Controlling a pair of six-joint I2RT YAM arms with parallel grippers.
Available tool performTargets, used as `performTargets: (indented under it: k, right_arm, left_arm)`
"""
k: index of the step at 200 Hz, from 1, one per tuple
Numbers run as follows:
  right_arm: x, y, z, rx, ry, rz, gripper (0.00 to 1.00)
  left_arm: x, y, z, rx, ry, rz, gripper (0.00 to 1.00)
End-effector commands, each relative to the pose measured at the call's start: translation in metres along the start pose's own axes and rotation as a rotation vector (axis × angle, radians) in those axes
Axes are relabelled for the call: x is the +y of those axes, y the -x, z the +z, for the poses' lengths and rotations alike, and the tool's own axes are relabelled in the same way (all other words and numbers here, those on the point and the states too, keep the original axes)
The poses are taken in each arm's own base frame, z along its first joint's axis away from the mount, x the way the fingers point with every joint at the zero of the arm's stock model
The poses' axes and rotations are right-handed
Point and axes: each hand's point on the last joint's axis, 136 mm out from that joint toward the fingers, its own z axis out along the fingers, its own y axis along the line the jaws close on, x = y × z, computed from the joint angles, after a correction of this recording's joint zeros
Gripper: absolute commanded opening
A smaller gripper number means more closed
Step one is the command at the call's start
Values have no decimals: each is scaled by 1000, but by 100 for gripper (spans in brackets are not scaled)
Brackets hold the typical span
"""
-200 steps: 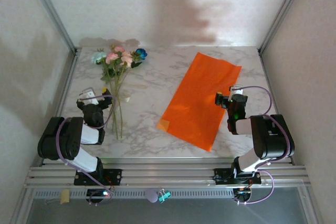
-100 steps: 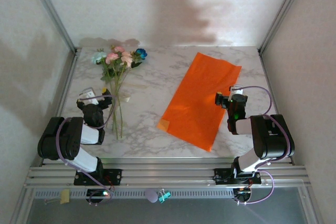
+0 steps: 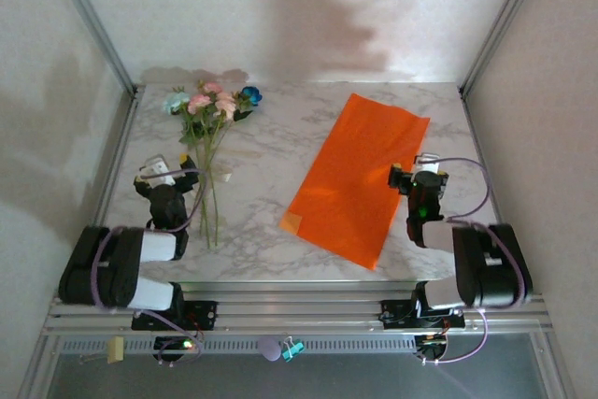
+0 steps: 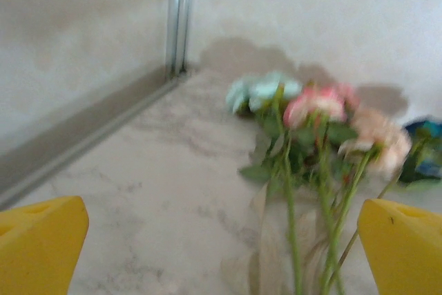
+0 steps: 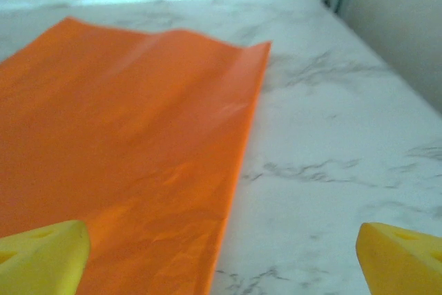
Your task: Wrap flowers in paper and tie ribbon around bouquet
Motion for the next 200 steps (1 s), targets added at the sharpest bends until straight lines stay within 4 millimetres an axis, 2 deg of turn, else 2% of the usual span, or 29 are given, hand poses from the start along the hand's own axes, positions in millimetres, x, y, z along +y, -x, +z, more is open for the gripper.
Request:
performTargets:
  k: [1, 7, 10, 20, 30, 32, 35, 38, 40, 44, 47, 55, 67, 73, 85, 101, 110, 118, 134, 151, 169, 184, 192, 200]
  right_arm:
    - [-20, 66, -27, -153, -127, 55, 99]
    - [-24, 89, -35, -198, -148, 71, 99]
    - [-24, 111, -40, -234, -154, 86, 99]
    - [-30, 153, -54, -267, -188, 163, 99]
    - [-35, 178, -62, -202, -199, 305, 99]
    - [-35, 184, -64, -191, -193, 347, 99]
    - [-35, 186, -65, -146, -190, 392, 99]
    - [-35, 177, -67, -69, -197, 417, 99]
    - [-36, 179, -70, -38, -201, 438, 99]
    - [-39, 178, -74, 10, -234, 501, 99]
    - [-43, 170, -76, 52, -276, 553, 99]
    - [-40, 161, -71, 138, -259, 622, 99]
    - [13, 173, -55, 224, 72, 577, 99]
    - [33, 173, -56, 266, 138, 543, 99]
    - [66, 160, -68, 365, 153, 448, 97]
    - [132, 127, -93, 523, 317, 272, 80]
    - [166, 96, -113, 618, 398, 176, 76]
    - [193, 65, -132, 708, 483, 116, 67]
    - [241, 7, -174, 881, 674, 14, 56]
    - [264, -42, -203, 1009, 706, -138, 50]
    - [276, -74, -208, 1097, 710, -220, 46]
    - [278, -85, -199, 1106, 681, -233, 46]
    - [278, -84, -193, 1087, 667, -235, 47]
    - [275, -82, -186, 1070, 639, -234, 47]
  left_arm:
    - [11, 56, -8, -111, 137, -68, 100]
    - [8, 75, -12, -152, 138, -95, 100]
    - [6, 84, -14, -171, 138, -111, 100]
    - [0, 115, -20, -230, 150, -184, 99]
    - [-4, 145, -17, -238, 166, -323, 100]
    - [-6, 146, -15, -212, 165, -356, 100]
    - [-9, 145, -12, -161, 168, -393, 100]
    - [-11, 140, -9, -104, 176, -430, 100]
    - [-15, 146, -8, -90, 166, -475, 100]
    - [-16, 136, -7, -8, 186, -515, 100]
    - [-20, 139, -6, 15, 185, -559, 100]
    - [-31, 139, -1, 66, 135, -622, 100]
    - [-60, 136, 7, 183, -31, -695, 100]
    - [-79, 130, 7, 257, -101, -713, 100]
    - [-116, 110, 0, 420, -208, -693, 98]
    - [-154, 68, -27, 626, -283, -638, 89]
    - [-172, 41, -51, 748, -336, -608, 82]
    - [-184, 17, -73, 861, -374, -596, 75]
    - [-195, -31, -120, 1062, -416, -565, 61]
    - [-198, -65, -161, 1195, -441, -553, 51]
    - [-192, -89, -185, 1266, -427, -605, 37]
    - [-192, -103, -196, 1308, -431, -685, 24]
    - [-195, -108, -200, 1330, -433, -723, 18]
    - [-199, -112, -202, 1346, -438, -750, 16]
